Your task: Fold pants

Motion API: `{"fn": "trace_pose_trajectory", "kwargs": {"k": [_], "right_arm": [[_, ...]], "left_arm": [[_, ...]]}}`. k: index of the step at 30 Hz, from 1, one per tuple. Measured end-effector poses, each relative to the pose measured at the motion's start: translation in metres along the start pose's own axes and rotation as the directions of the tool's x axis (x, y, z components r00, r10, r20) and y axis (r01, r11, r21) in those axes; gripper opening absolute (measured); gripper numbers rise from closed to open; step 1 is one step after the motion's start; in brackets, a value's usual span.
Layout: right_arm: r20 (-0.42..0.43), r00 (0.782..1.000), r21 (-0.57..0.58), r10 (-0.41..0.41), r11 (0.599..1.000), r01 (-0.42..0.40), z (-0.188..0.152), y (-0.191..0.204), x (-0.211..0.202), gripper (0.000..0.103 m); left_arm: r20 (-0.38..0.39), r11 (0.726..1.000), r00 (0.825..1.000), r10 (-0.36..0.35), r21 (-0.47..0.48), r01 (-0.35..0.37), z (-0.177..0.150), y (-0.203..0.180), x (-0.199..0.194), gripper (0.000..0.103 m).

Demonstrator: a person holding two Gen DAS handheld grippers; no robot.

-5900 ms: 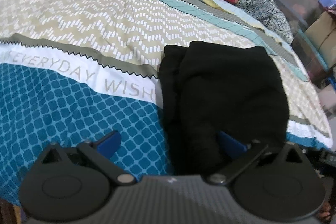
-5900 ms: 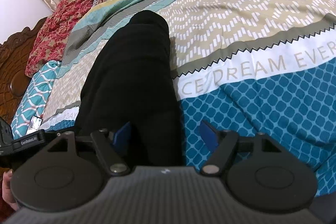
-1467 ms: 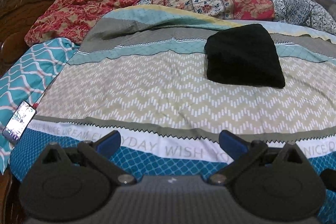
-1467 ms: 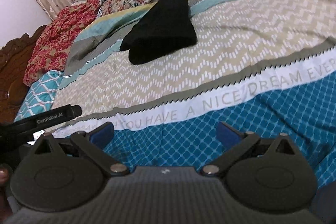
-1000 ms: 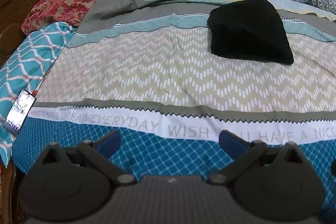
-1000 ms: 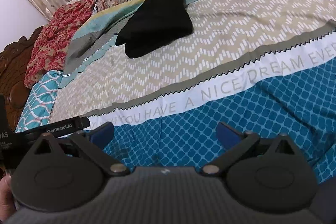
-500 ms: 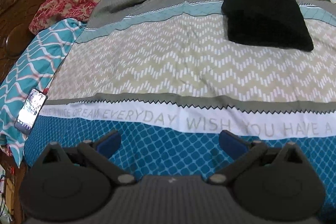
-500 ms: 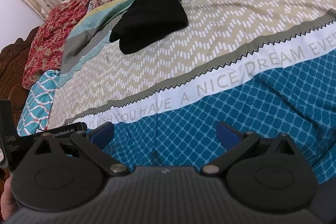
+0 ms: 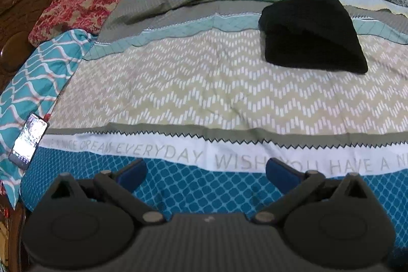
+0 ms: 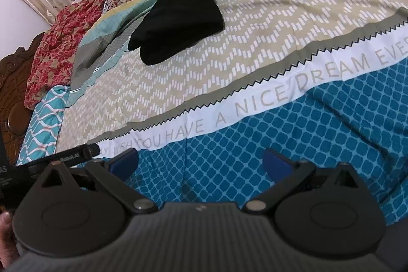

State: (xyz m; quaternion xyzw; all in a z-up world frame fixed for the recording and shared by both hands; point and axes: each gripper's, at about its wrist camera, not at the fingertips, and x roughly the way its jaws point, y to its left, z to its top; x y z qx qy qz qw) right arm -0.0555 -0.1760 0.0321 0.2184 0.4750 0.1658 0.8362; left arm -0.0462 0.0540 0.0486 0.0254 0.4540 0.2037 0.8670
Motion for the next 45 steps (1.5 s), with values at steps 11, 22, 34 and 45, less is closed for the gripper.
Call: {"fn": "trace_pose_trajectory", "kwargs": {"k": [11, 22, 34, 45], "right_arm": [[0.002, 1.0, -0.002, -0.006, 1.0, 0.006, 0.001, 0.0, 0.001, 0.103], [-0.004, 1.0, 0.01, -0.006, 1.0, 0.007, 0.001, -0.001, 0.003, 0.103], [-0.007, 1.0, 0.018, -0.005, 1.0, 0.005, 0.001, -0.002, 0.003, 0.103], [0.092, 0.996, -0.009, -0.021, 1.0, 0.022, 0.003, 0.004, -0.01, 0.103]], "left_arm": [[-0.043, 0.999, 0.999, 0.027, -0.015, -0.028, 0.004, 0.004, 0.002, 0.103], [-0.063, 0.997, 0.995, 0.075, 0.005, -0.075, 0.001, 0.003, 0.006, 0.103], [-0.081, 0.997, 0.993, 0.081, 0.01, -0.081, 0.0, 0.003, 0.009, 0.103], [-0.078, 0.997, 0.994, 0.081, 0.022, -0.08, 0.0, 0.003, 0.009, 0.103]]}}
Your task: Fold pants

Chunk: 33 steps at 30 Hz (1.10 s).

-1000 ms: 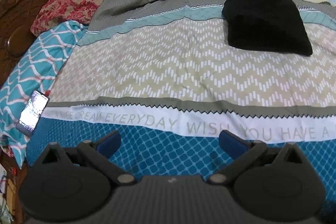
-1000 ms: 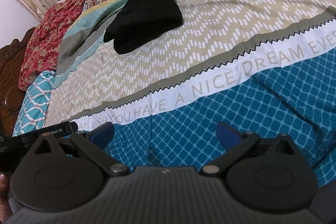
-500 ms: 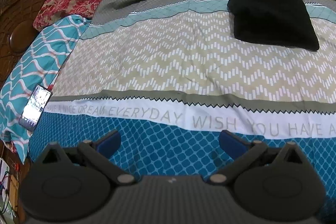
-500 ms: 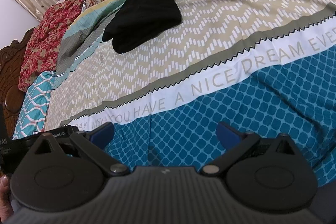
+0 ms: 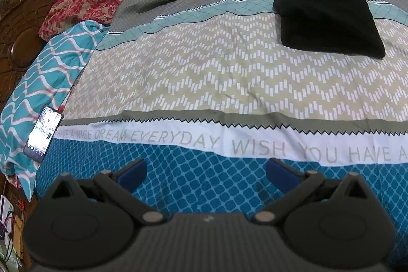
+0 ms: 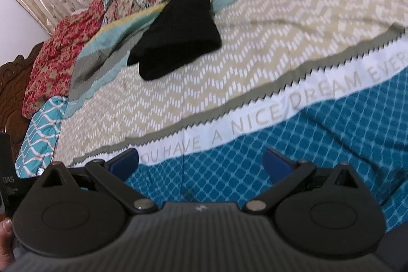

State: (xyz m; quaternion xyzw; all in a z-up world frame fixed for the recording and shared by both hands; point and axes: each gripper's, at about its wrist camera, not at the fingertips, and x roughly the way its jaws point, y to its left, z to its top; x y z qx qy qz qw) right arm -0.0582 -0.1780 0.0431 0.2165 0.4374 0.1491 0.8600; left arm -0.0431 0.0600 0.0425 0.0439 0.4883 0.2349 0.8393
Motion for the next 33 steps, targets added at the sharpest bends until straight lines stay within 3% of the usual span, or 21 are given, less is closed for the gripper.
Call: {"fn": "trace_pose_trajectory", "kwargs": {"k": [33], "right_arm": [[0.005, 1.0, 0.001, -0.007, 1.0, 0.007, 0.0004, -0.0002, 0.0019, 0.103]], "left_arm": [[-0.006, 1.0, 1.0, -0.017, 0.012, 0.018, -0.0017, -0.0019, -0.0005, 0.103]]}}
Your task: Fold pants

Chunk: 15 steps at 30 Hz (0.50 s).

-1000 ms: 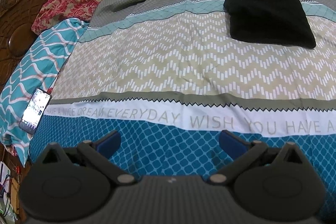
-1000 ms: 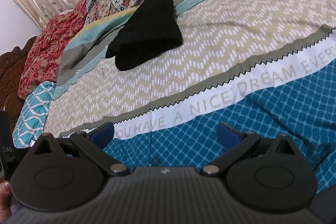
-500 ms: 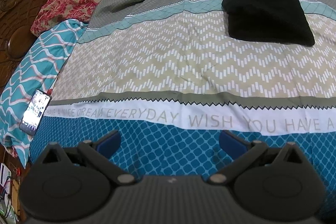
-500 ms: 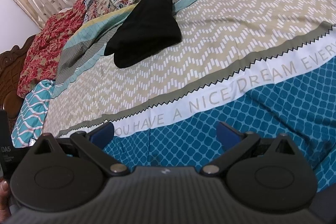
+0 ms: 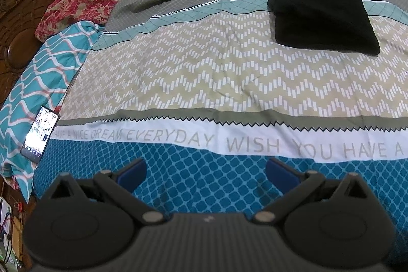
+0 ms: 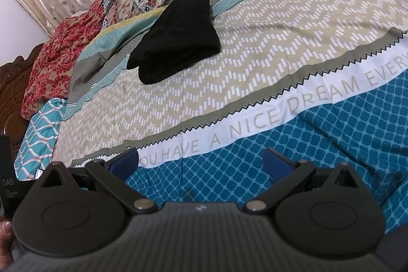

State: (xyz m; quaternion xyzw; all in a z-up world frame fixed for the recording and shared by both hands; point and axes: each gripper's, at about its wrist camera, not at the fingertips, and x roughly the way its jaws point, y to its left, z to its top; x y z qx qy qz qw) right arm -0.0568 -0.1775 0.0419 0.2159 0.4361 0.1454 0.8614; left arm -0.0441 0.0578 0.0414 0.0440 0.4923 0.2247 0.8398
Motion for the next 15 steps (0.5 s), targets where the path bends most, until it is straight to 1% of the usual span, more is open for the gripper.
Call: {"fn": "trace_pose_trajectory", "kwargs": {"k": [15], "right_arm": [[0.001, 1.0, 0.001, -0.001, 1.0, 0.001, -0.0001, -0.0001, -0.0003, 0.103]], "left_arm": [[-0.003, 1.0, 1.0, 0.001, 0.003, -0.001, 0.0008, -0.0003, 0.0009, 0.103]]}}
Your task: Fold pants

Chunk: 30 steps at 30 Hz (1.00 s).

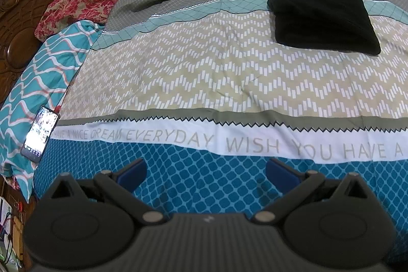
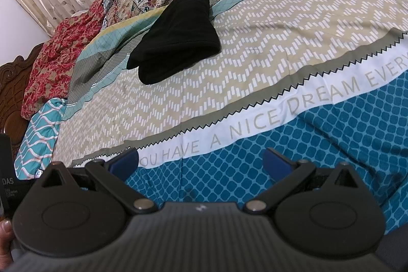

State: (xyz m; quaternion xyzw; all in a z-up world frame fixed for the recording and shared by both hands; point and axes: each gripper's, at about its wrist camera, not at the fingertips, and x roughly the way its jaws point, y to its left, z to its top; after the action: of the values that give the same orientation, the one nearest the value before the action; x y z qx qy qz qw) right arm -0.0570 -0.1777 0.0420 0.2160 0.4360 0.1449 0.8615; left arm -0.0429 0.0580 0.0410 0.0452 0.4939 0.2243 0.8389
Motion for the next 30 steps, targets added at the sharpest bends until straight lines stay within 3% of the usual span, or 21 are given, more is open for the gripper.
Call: {"fn": "trace_pose_trajectory", "kwargs": {"k": [30], "right_arm": [[0.004, 1.0, 0.019, -0.007, 1.0, 0.007, 0.0006, -0.0022, 0.0004, 0.103]], "left_arm": [[-0.002, 1.0, 1.0, 0.003, 0.019, -0.003, 0.0005, -0.0025, 0.0007, 0.103]]}}
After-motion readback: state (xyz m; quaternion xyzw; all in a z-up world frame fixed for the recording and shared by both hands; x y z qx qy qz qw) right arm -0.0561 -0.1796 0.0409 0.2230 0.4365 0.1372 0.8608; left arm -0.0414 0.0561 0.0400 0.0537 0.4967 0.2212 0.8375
